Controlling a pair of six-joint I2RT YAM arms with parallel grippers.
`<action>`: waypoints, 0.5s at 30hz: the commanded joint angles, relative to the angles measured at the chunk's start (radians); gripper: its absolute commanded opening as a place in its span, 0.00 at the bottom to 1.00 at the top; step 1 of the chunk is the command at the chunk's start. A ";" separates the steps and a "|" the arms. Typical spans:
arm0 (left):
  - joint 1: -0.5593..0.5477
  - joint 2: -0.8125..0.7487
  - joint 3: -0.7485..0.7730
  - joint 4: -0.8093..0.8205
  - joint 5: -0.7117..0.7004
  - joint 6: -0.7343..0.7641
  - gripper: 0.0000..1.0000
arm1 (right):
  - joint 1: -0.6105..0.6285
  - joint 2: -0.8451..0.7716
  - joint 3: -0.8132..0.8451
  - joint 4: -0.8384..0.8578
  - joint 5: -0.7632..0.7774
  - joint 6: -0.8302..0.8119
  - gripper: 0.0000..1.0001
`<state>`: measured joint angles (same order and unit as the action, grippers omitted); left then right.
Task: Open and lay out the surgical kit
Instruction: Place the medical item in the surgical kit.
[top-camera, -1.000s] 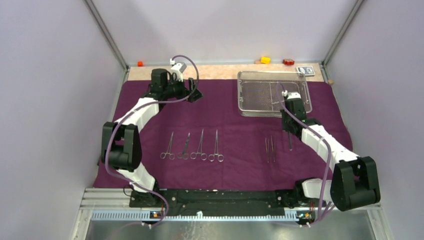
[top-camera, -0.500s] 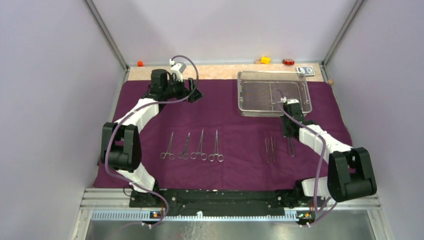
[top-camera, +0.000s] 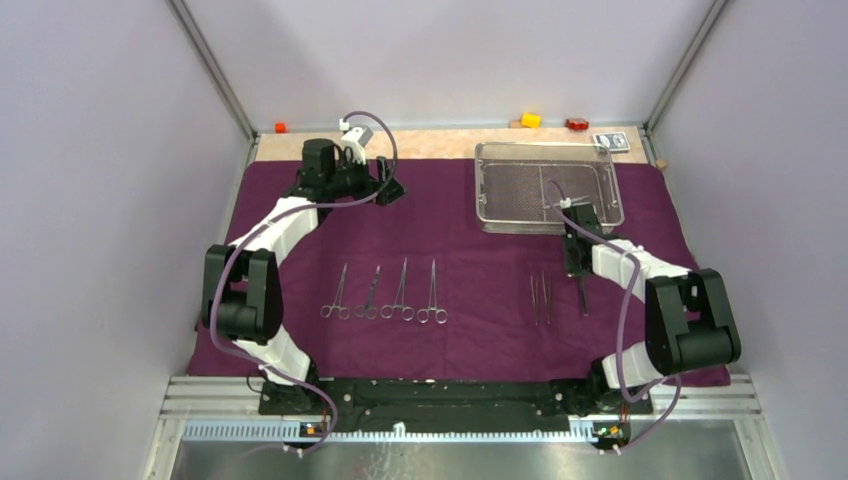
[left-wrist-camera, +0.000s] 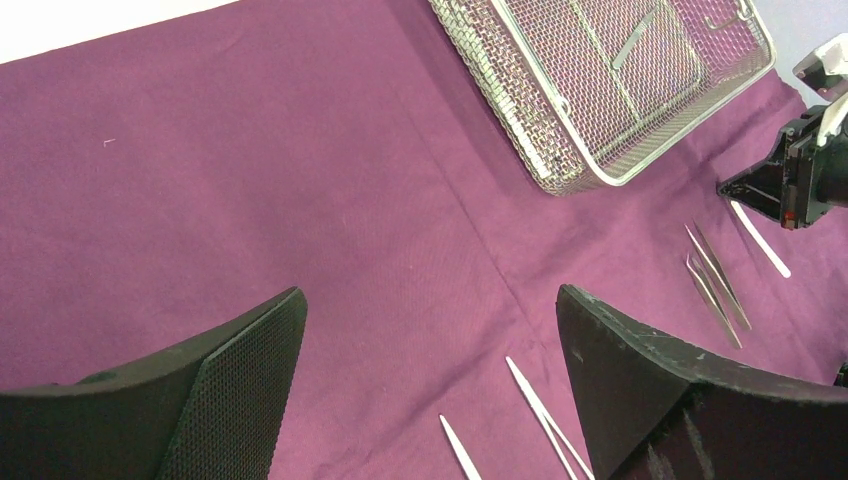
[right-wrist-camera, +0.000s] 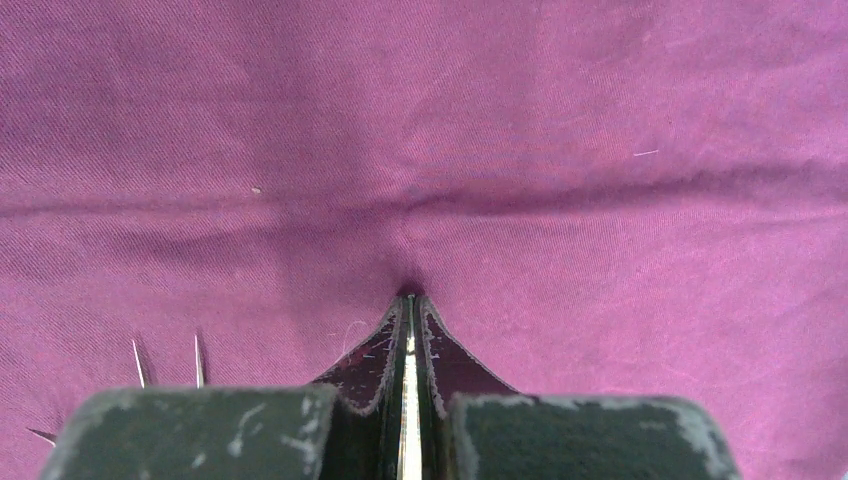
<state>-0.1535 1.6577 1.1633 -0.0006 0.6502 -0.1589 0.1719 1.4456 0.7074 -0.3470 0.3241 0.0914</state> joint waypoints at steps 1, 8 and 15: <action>-0.001 -0.016 0.032 0.030 0.016 -0.004 0.99 | -0.015 0.031 0.038 -0.004 0.016 0.024 0.00; -0.001 -0.010 0.032 0.029 0.019 -0.005 0.99 | -0.026 0.068 0.056 -0.016 0.010 0.025 0.04; -0.001 -0.012 0.034 0.027 0.020 -0.005 0.99 | -0.028 0.068 0.069 -0.034 -0.001 0.021 0.10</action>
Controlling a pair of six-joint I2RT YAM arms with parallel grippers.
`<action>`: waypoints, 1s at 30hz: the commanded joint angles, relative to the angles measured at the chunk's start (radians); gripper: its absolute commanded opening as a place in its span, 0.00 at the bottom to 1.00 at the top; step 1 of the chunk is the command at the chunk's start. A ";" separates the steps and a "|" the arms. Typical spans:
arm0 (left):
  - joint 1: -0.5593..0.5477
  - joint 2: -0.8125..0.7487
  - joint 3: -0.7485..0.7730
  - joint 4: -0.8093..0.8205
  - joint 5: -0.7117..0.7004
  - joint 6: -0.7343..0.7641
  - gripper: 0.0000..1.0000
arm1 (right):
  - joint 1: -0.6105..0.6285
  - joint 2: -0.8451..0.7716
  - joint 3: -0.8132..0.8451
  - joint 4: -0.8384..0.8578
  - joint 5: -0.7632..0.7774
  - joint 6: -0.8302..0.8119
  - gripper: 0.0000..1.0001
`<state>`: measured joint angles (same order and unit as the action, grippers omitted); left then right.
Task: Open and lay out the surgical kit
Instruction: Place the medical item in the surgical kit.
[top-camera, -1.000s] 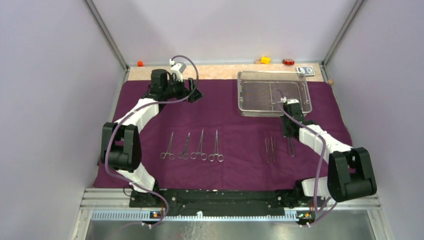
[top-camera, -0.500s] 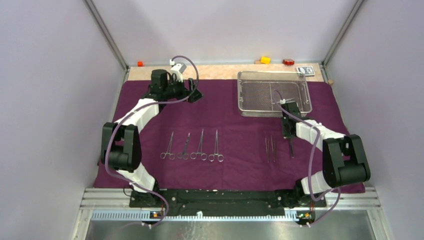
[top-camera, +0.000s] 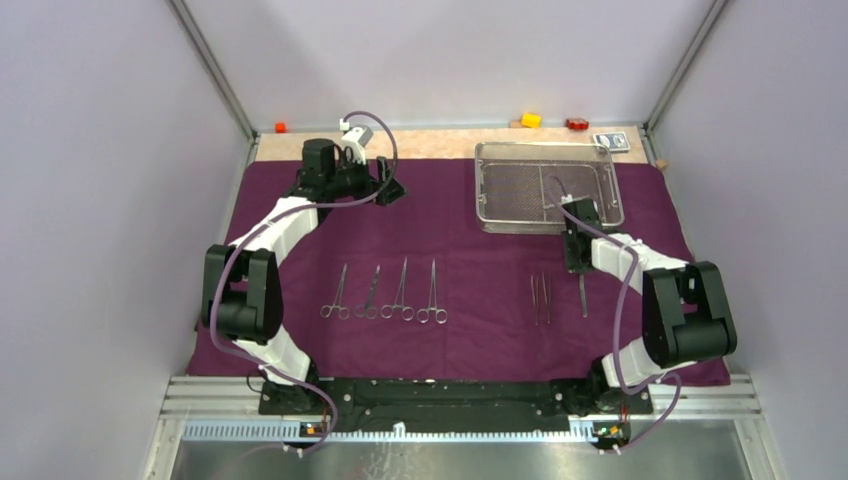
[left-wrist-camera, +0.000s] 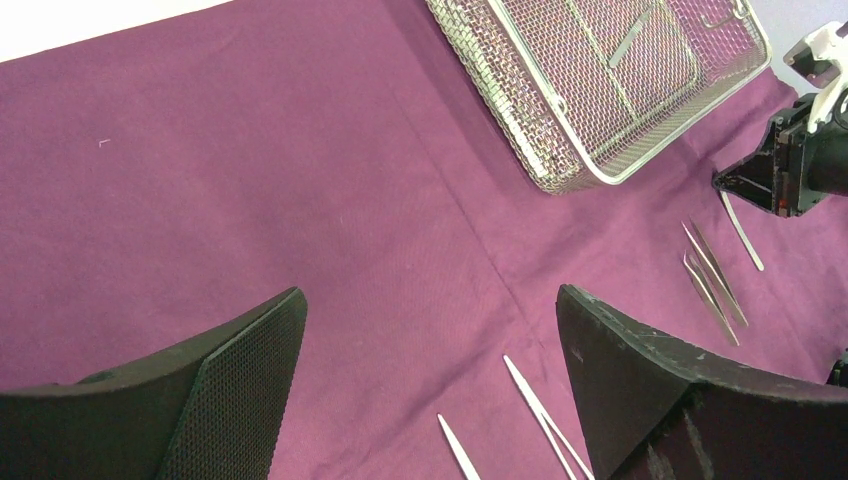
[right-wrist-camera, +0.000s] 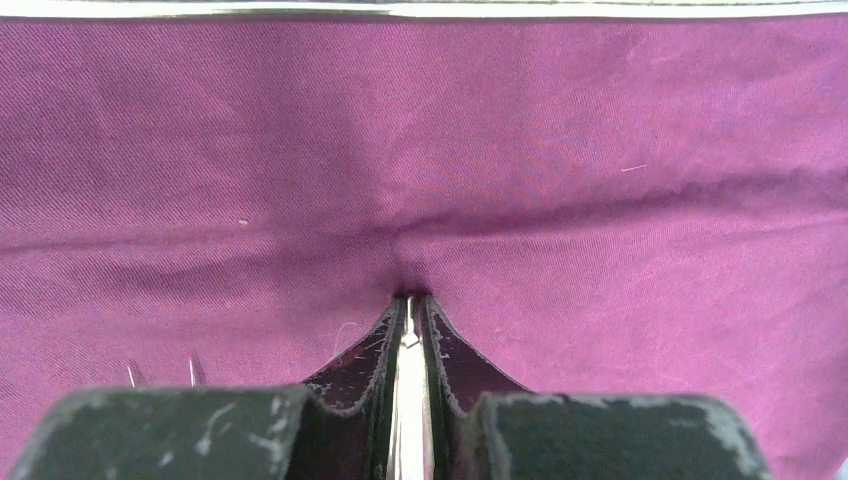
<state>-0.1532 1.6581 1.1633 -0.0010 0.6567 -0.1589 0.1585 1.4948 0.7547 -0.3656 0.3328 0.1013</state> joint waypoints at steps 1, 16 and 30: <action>-0.002 -0.012 0.034 0.028 0.014 -0.005 0.99 | -0.014 0.018 0.023 -0.016 -0.011 0.010 0.11; -0.002 -0.004 0.053 0.015 0.012 0.014 0.99 | -0.015 -0.223 0.144 -0.061 -0.075 -0.090 0.24; -0.003 0.004 0.094 -0.047 0.074 0.138 0.99 | -0.016 0.061 0.597 -0.074 -0.326 -0.335 0.47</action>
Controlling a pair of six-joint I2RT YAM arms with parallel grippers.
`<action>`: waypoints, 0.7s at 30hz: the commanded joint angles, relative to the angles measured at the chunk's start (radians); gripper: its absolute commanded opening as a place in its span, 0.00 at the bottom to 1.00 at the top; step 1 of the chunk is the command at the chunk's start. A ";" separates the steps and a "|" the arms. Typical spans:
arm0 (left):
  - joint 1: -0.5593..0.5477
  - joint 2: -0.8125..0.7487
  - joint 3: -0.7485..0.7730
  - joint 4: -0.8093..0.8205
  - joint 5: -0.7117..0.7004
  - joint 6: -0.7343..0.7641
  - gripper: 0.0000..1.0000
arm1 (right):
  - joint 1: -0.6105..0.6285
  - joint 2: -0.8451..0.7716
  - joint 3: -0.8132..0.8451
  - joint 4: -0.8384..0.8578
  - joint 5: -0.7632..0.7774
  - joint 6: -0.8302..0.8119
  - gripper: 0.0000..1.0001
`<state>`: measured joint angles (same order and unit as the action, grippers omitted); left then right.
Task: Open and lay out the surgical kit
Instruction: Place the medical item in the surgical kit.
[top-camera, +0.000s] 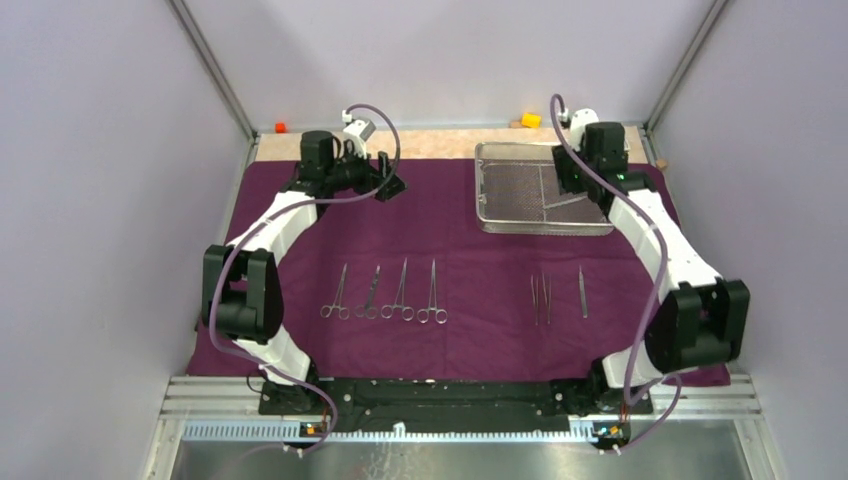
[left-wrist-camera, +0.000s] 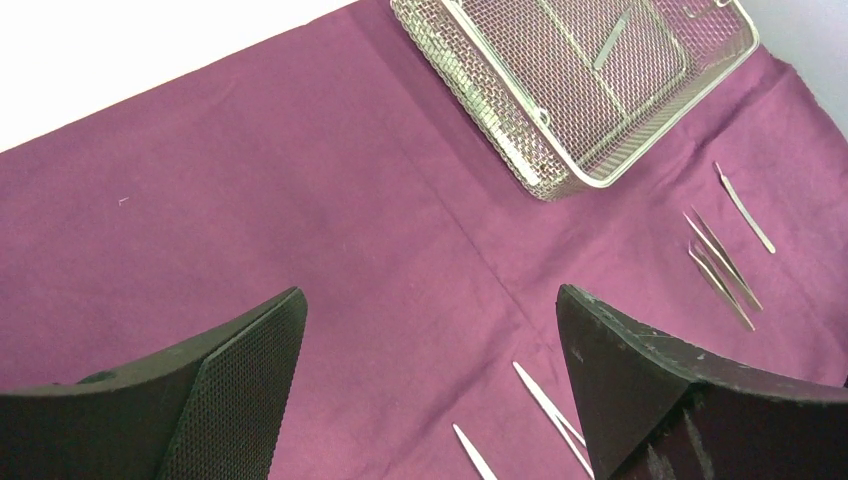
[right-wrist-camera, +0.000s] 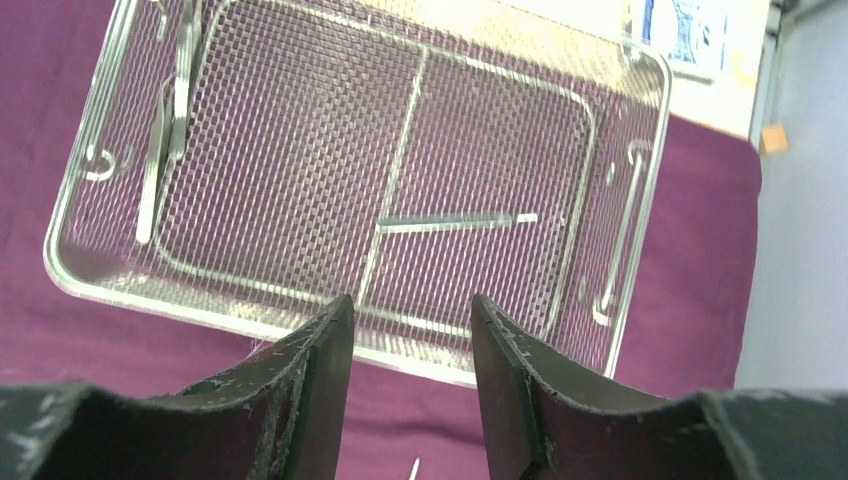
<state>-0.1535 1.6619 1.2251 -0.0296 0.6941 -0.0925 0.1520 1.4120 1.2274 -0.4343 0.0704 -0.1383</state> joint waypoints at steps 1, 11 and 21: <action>-0.003 -0.004 0.028 -0.019 0.036 0.082 0.99 | -0.009 0.188 0.162 -0.018 -0.061 -0.118 0.47; -0.015 -0.029 -0.020 -0.001 0.028 0.170 0.99 | -0.038 0.563 0.479 -0.205 -0.065 -0.334 0.47; -0.020 -0.039 -0.059 0.021 0.049 0.179 0.99 | -0.148 0.718 0.647 -0.310 -0.131 -0.192 0.43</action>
<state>-0.1677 1.6611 1.1831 -0.0525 0.7162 0.0612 0.0448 2.1017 1.7962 -0.7002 -0.0231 -0.3969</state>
